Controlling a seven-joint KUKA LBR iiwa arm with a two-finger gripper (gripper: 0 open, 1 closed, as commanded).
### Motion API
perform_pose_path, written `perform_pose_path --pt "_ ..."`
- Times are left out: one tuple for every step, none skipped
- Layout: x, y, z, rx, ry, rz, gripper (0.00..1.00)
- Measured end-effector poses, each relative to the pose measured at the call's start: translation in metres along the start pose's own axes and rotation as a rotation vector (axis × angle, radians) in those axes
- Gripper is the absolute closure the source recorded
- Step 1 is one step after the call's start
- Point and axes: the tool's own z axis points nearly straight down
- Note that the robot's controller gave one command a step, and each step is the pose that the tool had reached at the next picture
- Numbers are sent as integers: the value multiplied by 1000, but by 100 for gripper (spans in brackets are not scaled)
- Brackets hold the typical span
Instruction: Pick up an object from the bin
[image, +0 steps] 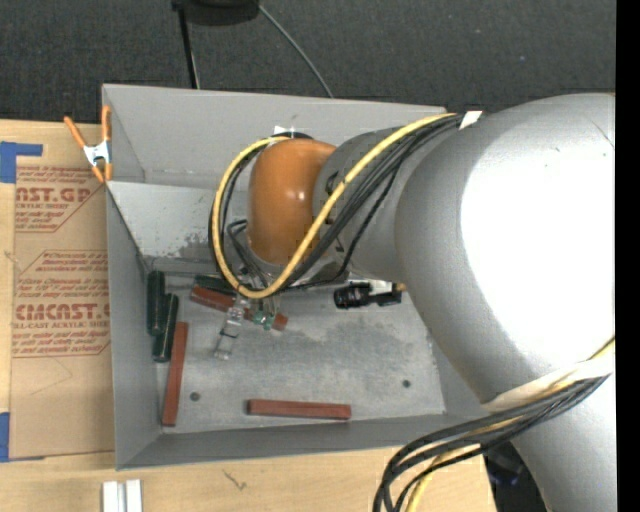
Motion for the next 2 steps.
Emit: perform_pose_path --pt "-5 -11 9 5 1 6 0" --pt "-8 6 21 -5 -6 64 100"
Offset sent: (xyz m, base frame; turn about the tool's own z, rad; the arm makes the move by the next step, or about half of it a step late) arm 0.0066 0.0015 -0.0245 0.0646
